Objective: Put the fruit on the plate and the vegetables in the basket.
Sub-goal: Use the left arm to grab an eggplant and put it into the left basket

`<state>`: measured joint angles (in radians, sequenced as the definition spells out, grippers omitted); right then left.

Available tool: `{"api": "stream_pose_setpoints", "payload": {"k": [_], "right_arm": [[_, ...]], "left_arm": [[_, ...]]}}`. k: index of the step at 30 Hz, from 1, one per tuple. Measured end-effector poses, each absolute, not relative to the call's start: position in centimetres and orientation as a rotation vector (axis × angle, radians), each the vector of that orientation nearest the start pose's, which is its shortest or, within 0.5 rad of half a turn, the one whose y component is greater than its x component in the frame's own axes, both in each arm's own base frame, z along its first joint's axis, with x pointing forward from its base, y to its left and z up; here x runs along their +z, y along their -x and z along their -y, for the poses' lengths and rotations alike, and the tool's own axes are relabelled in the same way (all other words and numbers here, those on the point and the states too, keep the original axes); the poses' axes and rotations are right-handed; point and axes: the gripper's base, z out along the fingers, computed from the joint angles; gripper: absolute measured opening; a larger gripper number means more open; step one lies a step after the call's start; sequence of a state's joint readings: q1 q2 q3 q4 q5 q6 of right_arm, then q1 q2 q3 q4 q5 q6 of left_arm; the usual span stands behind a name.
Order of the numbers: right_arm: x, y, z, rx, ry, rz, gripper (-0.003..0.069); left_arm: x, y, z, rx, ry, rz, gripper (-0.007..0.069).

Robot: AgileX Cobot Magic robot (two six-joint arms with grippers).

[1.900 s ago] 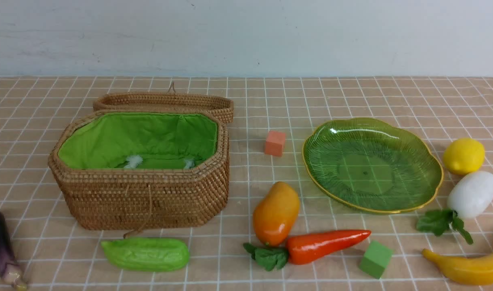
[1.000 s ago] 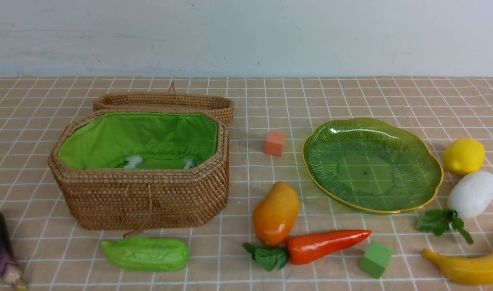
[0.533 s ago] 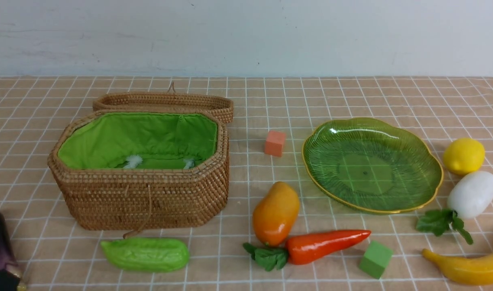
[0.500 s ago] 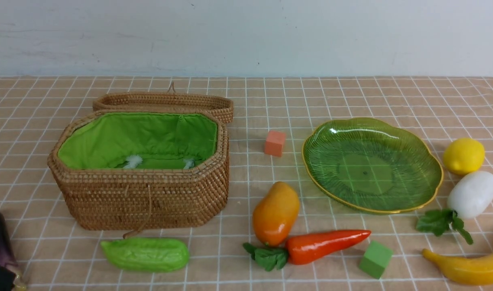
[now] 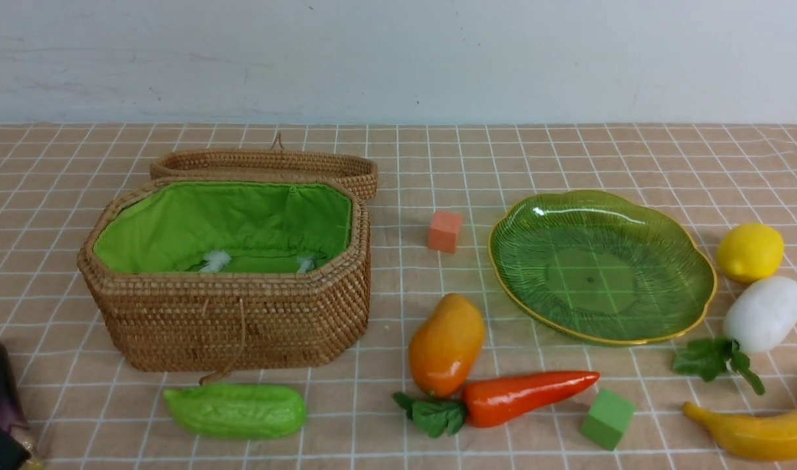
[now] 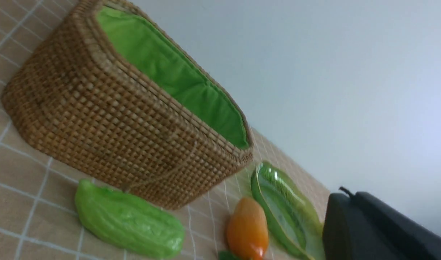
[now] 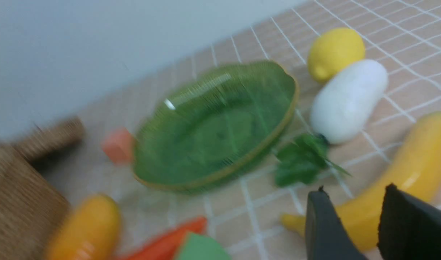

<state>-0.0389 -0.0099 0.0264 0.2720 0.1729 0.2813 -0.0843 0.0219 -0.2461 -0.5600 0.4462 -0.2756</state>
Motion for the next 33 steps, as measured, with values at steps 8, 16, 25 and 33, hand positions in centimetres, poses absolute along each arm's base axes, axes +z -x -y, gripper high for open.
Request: {"api": "stream_pose_setpoints", "payload": {"k": [8, 16, 25, 33], "right_arm": [[20.7, -5.4, -0.7, 0.659, -0.608, -1.577, 0.0241], [32.3, -4.2, -3.1, 0.537, 0.012, -1.956, 0.0241], [41.5, -3.2, -3.8, 0.407, 0.446, -2.023, 0.0241], [41.8, -2.3, -4.2, 0.481, 0.635, -2.006, 0.0241]], "left_arm": [[27.2, -5.2, 3.5, -0.723, 0.226, -2.062, -0.0013], [29.8, -9.7, 3.5, -0.561, 0.153, -2.334, -0.0013], [30.9, -15.0, 2.7, -0.368, 0.203, -2.463, -0.0013], [27.2, -19.6, -2.2, -0.034, 0.654, -2.568, -0.0013]]}}
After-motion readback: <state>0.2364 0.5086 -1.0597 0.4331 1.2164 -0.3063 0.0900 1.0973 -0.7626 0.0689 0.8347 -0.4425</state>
